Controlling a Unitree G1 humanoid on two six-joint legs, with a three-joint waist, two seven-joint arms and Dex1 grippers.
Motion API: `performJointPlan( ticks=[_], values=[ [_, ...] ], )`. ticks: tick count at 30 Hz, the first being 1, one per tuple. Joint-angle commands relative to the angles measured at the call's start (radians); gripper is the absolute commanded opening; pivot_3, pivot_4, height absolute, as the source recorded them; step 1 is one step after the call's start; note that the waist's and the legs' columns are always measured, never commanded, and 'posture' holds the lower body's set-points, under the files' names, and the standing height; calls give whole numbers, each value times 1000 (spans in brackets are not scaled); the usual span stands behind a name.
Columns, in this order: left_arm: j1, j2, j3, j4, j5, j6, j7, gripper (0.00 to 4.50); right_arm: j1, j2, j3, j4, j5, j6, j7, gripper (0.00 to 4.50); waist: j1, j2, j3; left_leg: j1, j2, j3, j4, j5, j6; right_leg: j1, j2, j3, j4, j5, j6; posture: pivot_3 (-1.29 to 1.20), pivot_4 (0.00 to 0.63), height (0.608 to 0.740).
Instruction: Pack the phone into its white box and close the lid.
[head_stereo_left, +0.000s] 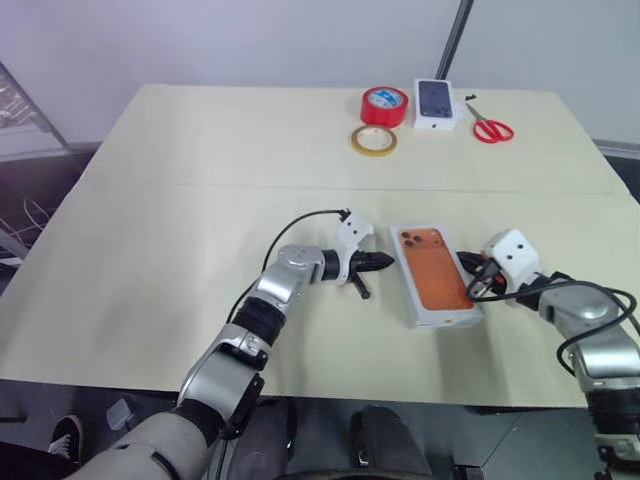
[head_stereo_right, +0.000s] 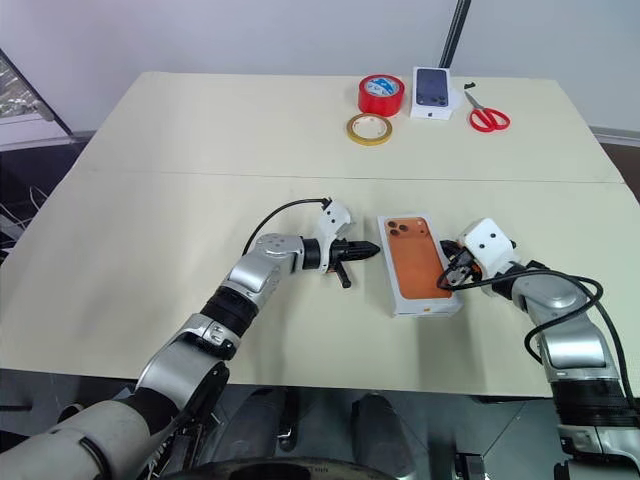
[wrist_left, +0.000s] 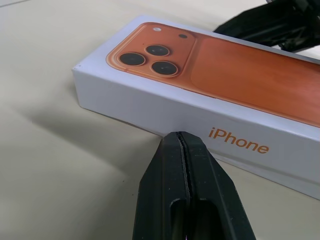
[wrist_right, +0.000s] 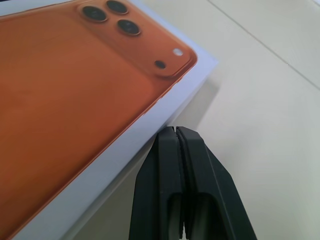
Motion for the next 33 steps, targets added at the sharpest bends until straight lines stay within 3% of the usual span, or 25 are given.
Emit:
performJointPlan(
  ticks=[1, 10, 25, 33],
  values=[
    [-12, -29, -24, -62, 1, -10, -18, 0, 32, -17, -18, -87, 36, 1, 35, 57, 0, 0, 0, 0, 0, 0, 0, 0, 0, 0, 0, 0, 0, 0, 0, 0, 150, 740],
    [39, 7, -60, -188, 10, 31, -68, 0, 87, -30, -55, -174, 76, 48, 63, 57, -2, 0, 0, 0, 0, 0, 0, 0, 0, 0, 0, 1, 0, 0, 0, 0, 150, 740],
    [82, 45, -72, -171, 43, 25, -41, 0, 106, -51, 3, -132, -12, -14, 73, 57, -2, 0, 0, 0, 1, 0, 0, 0, 0, 0, 1, 1, 0, 0, 0, 0, 150, 740],
    [37, 80, -2, -188, -17, 60, -67, 0, 84, -97, -50, -95, -14, -25, 78, 57, -1, 0, 0, 0, 1, 0, 0, 0, 0, 0, 1, 0, 0, 0, 0, 0, 150, 740]
  ],
)
